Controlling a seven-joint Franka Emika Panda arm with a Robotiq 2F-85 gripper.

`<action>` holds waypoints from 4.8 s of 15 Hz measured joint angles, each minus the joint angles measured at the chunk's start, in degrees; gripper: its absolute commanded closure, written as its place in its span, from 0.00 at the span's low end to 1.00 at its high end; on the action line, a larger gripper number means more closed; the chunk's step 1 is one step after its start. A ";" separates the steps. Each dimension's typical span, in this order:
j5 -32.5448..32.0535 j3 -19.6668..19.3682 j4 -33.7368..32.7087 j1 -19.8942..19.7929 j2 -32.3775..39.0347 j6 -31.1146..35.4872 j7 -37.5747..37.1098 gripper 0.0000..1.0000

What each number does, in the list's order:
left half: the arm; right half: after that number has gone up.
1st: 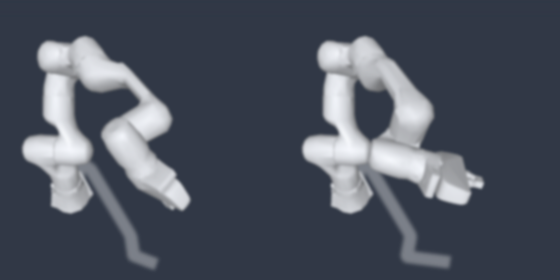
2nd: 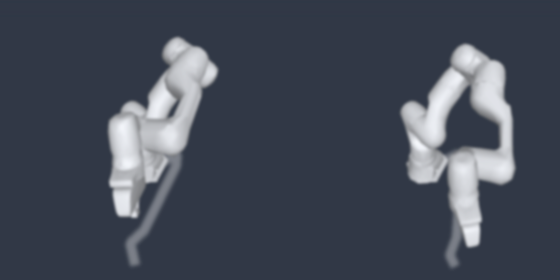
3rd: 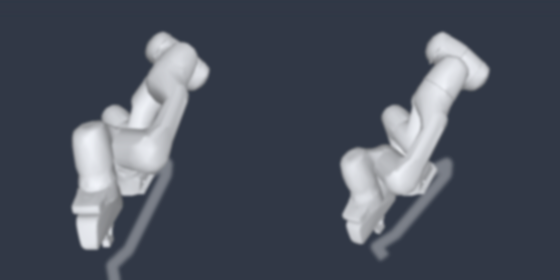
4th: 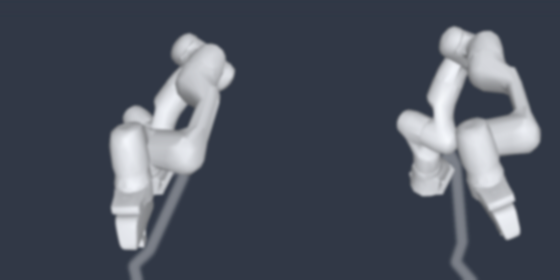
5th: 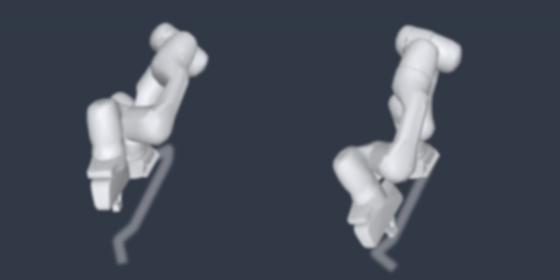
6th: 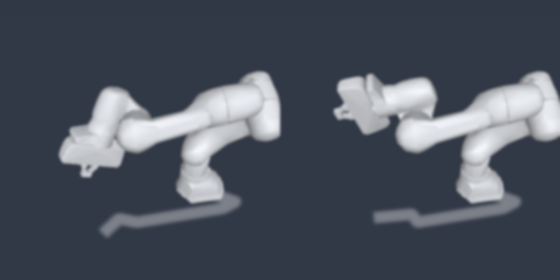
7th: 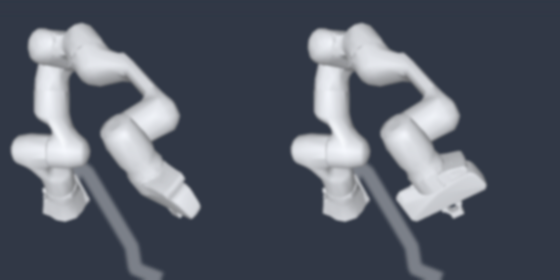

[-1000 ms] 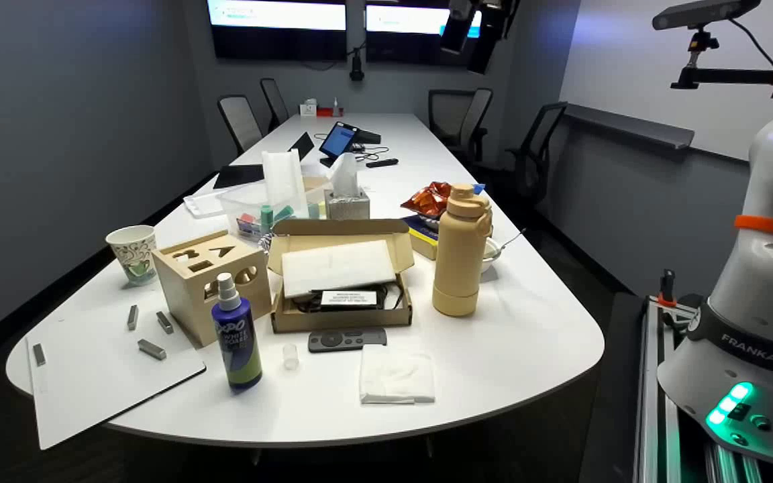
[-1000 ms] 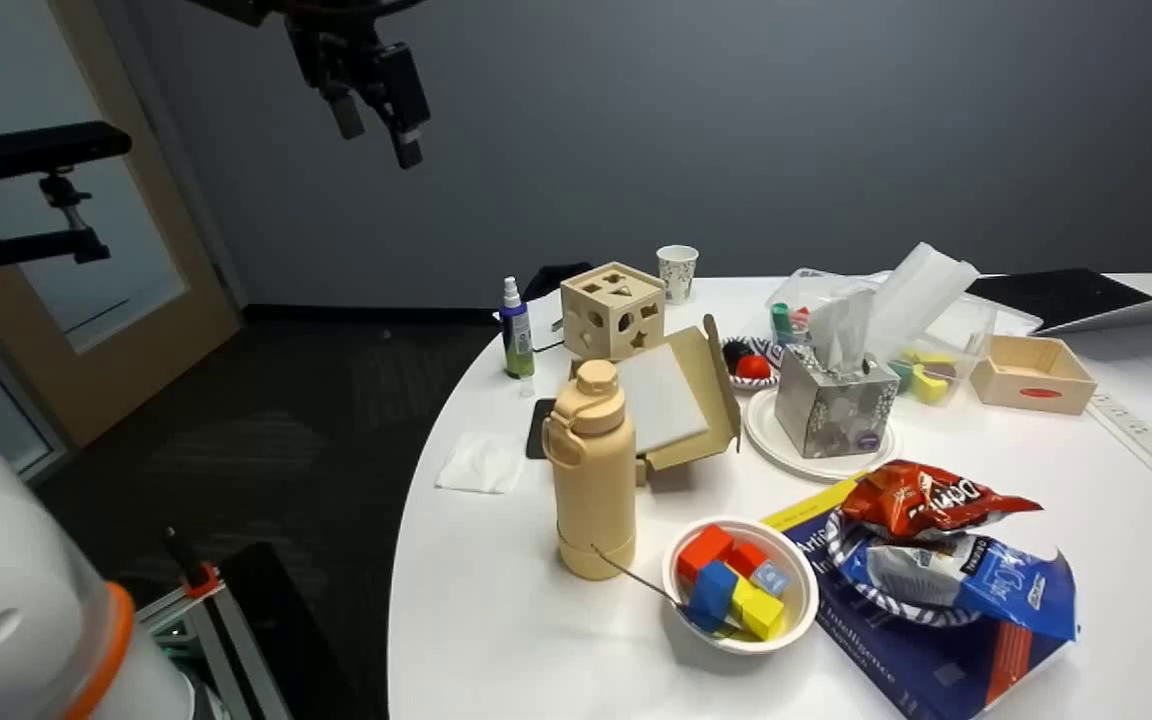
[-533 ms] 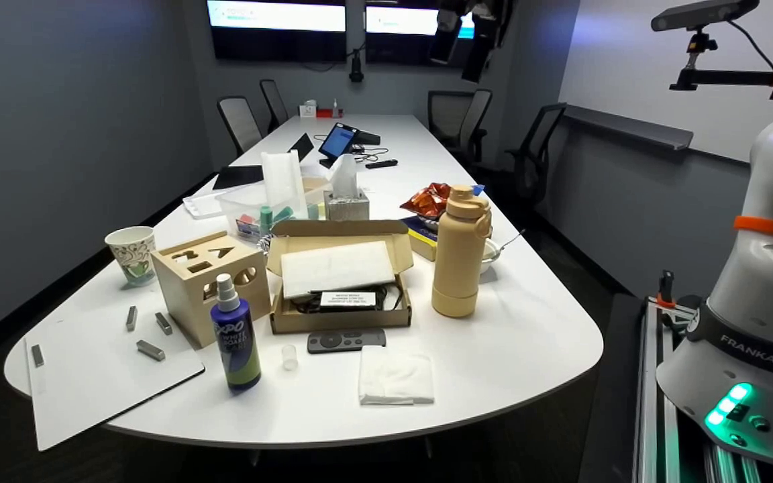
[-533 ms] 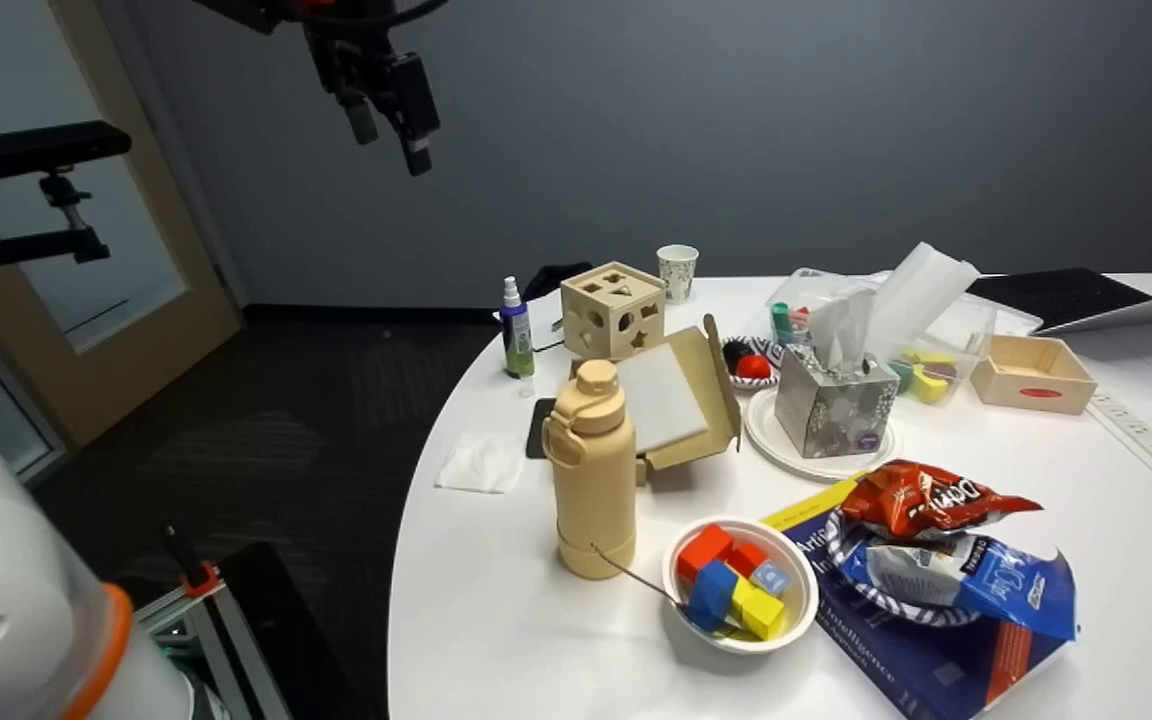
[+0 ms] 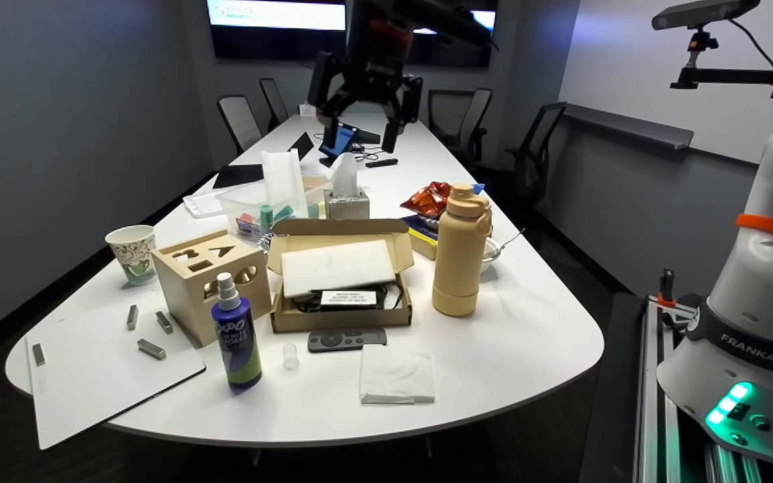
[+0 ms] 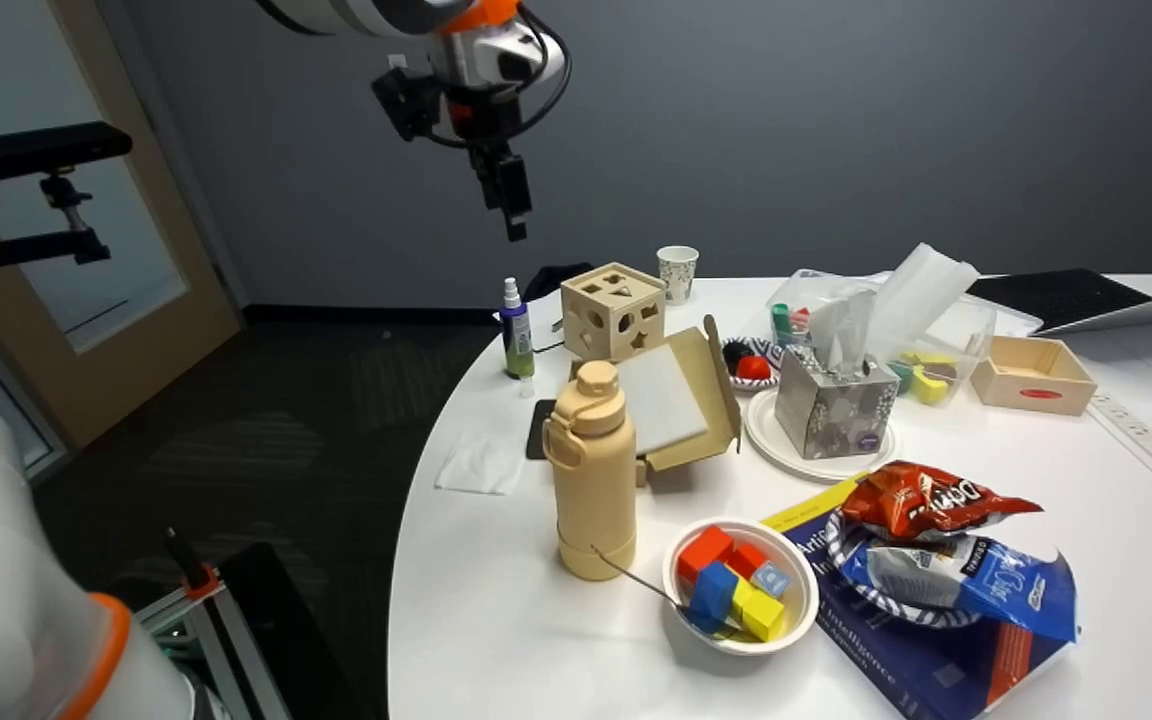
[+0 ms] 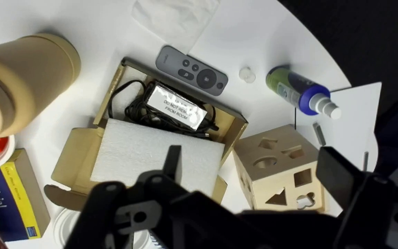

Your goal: Move the box

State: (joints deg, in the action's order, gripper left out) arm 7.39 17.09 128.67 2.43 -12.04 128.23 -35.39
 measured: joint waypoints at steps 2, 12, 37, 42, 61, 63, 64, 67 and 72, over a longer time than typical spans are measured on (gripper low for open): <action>-3.24 0.22 -4.20 0.16 7.41 4.50 -6.03 0.00; -16.15 -11.29 -32.96 12.20 38.31 7.90 -27.06 0.00; -14.63 -15.90 -43.77 18.99 51.88 0.94 -37.96 0.00; -12.63 -15.84 -43.80 18.90 51.82 -1.14 -37.96 0.00; -5.69 -14.67 -43.70 16.56 49.97 -13.62 -37.81 0.00; -5.41 -14.54 -43.58 16.16 49.75 -15.04 -37.77 0.00; -5.30 -14.53 -43.50 15.99 49.61 -15.82 -37.77 0.00; -5.27 -14.54 -42.97 15.56 49.01 -18.12 -37.77 0.00; -5.27 -14.54 -41.75 15.02 48.12 -20.97 -37.77 0.00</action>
State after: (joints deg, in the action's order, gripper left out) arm 2.12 2.54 86.92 17.45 36.07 107.26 -73.17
